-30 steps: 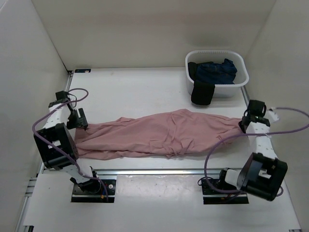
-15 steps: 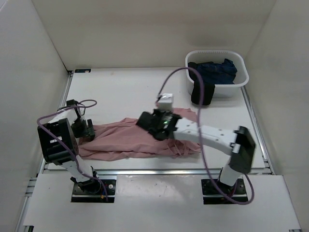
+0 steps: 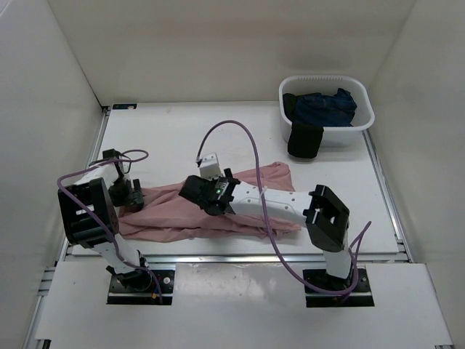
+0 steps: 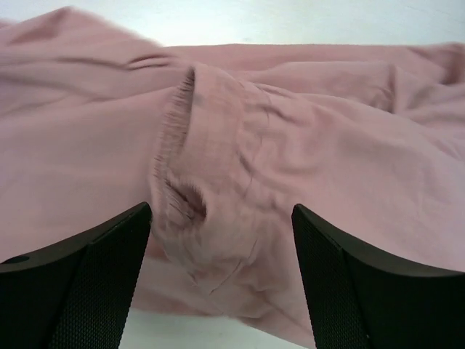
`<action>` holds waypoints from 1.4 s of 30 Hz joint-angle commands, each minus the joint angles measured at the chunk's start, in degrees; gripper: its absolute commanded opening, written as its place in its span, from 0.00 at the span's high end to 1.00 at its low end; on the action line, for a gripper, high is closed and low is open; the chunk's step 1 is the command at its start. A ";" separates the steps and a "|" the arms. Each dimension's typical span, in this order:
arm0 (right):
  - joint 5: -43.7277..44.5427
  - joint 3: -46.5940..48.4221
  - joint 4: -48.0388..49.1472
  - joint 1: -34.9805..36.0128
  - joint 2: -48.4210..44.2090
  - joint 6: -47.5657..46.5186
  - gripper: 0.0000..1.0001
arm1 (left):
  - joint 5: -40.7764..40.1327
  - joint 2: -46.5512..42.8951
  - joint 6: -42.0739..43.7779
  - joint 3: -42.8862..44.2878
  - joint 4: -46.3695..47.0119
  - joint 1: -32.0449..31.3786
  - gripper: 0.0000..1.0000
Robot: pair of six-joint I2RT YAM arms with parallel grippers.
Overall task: Fold and stack the trousers
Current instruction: Fold the trousers
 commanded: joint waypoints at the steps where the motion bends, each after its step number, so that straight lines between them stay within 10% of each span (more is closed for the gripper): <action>1: -10.07 4.16 7.75 1.72 -4.43 -14.33 0.17 | -0.53 -0.43 -0.14 0.52 1.91 -0.52 0.06; 5: -9.30 -1.53 10.04 1.73 -14.89 -14.61 0.17 | -0.54 -1.04 -0.14 0.52 1.91 -0.52 0.05; 13: -18.15 -21.04 8.01 -11.28 -20.98 -1.52 1.00 | -0.54 -1.05 -0.14 0.00 1.91 -0.52 0.04; 19: -30.91 -32.92 14.09 -16.99 -16.24 2.00 1.00 | -1.06 -1.57 -0.14 -0.53 1.91 -0.52 0.04; 21: -28.90 -31.44 11.81 -17.70 -17.97 2.62 0.82 | -1.06 -1.57 -0.14 -0.53 1.39 -0.52 0.04; 23: -24.35 -30.73 10.93 -18.22 -21.40 1.74 0.34 | -1.06 -1.57 -0.14 -0.53 1.39 -0.52 0.04; 25: -21.17 -29.24 7.52 -18.83 -26.94 1.74 0.20 | -1.06 -1.57 -0.14 -0.53 1.39 -0.52 0.04; 30: -13.60 -32.90 -2.25 -25.24 -39.07 9.18 0.04 | -0.36 -1.57 -0.14 0.00 1.39 -0.52 0.04; 36: -43.23 -50.82 12.04 -47.20 -44.36 1.84 0.01 | 0.17 -1.57 -0.14 0.00 0.86 -0.52 0.04; 42: -49.01 -57.17 21.02 -48.46 -41.37 3.49 0.01 | 0.17 -2.10 -0.14 0.00 0.86 -0.52 0.04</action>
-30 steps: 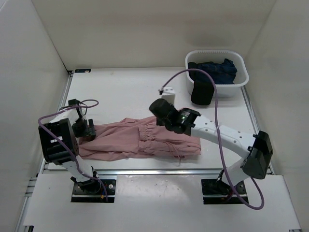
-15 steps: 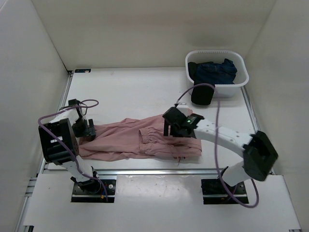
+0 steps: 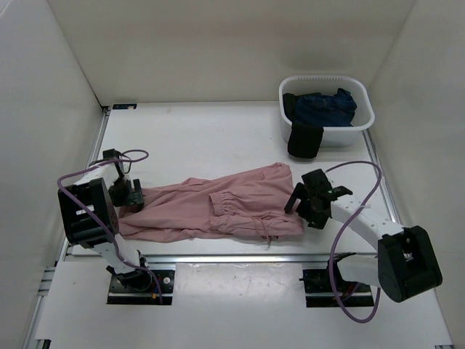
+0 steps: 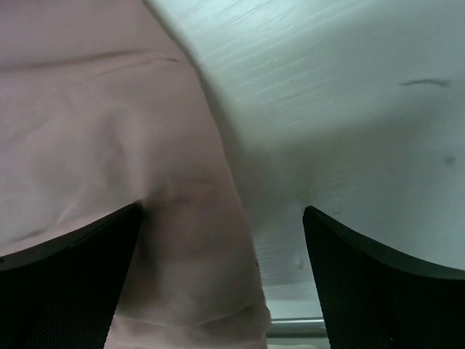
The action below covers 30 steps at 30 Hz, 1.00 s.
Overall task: Fold and stack the trousers
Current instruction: Fold the trousers
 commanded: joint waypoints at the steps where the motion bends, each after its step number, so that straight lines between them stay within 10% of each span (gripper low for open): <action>1: -8.49 -1.75 8.54 -0.22 0.09 1.52 0.04 | 0.56 -1.99 -0.16 0.00 0.90 -0.39 0.04; 6: -16.83 -9.13 18.02 -3.02 0.09 5.32 0.50 | 0.56 -2.52 -0.16 -0.01 0.38 -0.39 0.04; 7: -18.06 -9.14 18.65 -3.82 -0.69 5.84 0.77 | 1.08 -2.52 -0.16 0.52 0.37 -0.39 0.03; 9: -20.18 -8.18 15.44 -7.31 -1.57 3.66 0.99 | 1.09 -2.52 -0.16 2.00 -0.24 -0.39 0.01; 21: 9.26 31.94 -26.95 -17.11 -12.75 -20.25 1.00 | 5.22 -2.97 -0.16 17.49 -7.71 -0.39 0.00; 30: 16.72 47.00 -30.47 24.60 9.91 -15.44 1.00 | 3.46 -3.05 -0.16 14.33 -7.71 -0.39 0.00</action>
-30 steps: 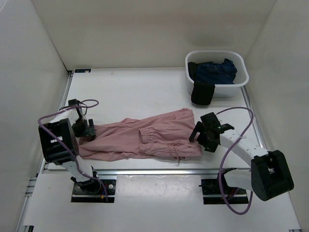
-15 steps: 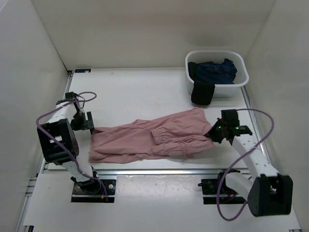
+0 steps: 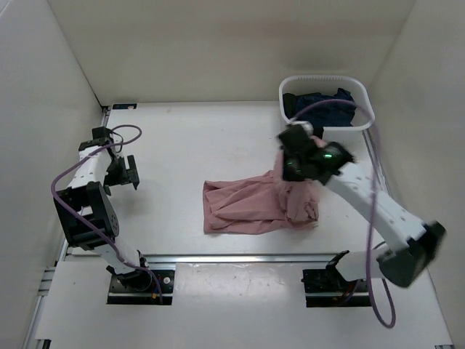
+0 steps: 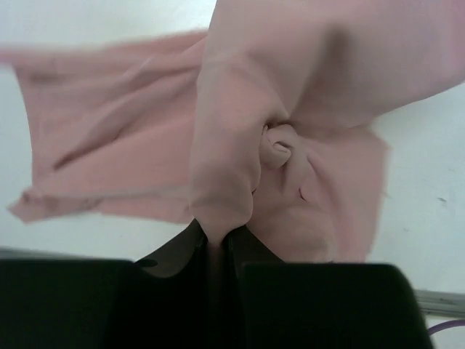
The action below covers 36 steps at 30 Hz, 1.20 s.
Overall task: Fold and stack the trousers
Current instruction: Fold the trousers
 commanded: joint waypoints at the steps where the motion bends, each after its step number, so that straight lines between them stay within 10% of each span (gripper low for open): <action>1: 3.70 4.05 -4.38 13.01 9.99 1.86 1.00 | -0.56 -2.35 -0.01 -1.00 -0.83 -0.30 0.00; 12: 6.07 41.04 -7.62 28.94 43.58 0.11 1.00 | 3.48 -1.82 -0.01 -4.86 -0.83 -1.44 0.00; 28: -2.34 36.13 8.19 34.39 38.76 -8.59 0.99 | 3.74 -0.24 -0.01 -10.32 0.93 -3.64 0.00; 30: -6.75 38.14 7.15 34.39 41.91 -10.70 0.90 | 3.74 -0.24 -0.01 -10.84 1.46 -3.64 0.00; 34: -14.80 41.41 4.59 34.39 48.50 -15.35 0.36 | 2.60 -0.24 -0.01 -10.84 1.46 -3.64 0.00; 36: -18.52 42.11 4.59 35.09 49.04 -18.52 0.30 | 1.99 0.29 -0.01 -10.84 1.46 -3.64 0.00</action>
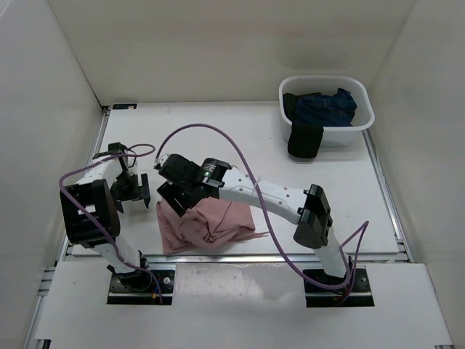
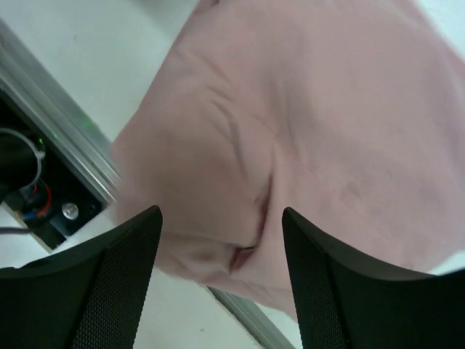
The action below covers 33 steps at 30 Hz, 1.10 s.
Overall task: Fold and stack the trousers
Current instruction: Fold the trousers
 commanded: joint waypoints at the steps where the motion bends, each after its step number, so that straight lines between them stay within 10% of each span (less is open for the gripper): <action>1: -8.46 3.38 0.13 1.19 3.05 -6.94 0.27 | -0.22 -0.35 -0.01 -0.11 0.87 0.01 0.00; 7: -1.62 -6.95 8.29 0.59 -7.21 -8.01 0.32 | -1.28 -0.96 -0.01 0.50 0.87 0.01 0.00; 11: -3.77 -21.20 14.71 -2.57 -12.50 -3.43 0.81 | -1.28 -2.54 -0.01 4.01 -1.23 -0.52 0.00; 14: -7.92 -24.21 16.57 -2.06 -10.84 -5.71 1.00 | 0.21 -4.03 -0.01 8.14 -3.78 -3.06 0.00; 22: -13.82 -22.36 15.43 -0.73 2.79 -12.40 1.00 | 9.08 -4.65 -0.01 14.30 -8.27 -11.50 0.00; 27: -9.52 -27.88 18.65 -1.52 -3.95 -8.45 1.00 | 12.96 -5.18 -0.01 8.17 -8.27 -14.76 0.00; 30: -6.28 -33.07 23.05 -2.84 -13.97 -3.79 0.77 | 12.96 -5.70 -0.01 6.31 -7.13 -14.76 0.00; 33: 0.49 -38.42 25.88 -4.50 -23.03 0.69 0.33 | 10.59 -5.71 -0.01 4.82 -5.72 -14.76 0.00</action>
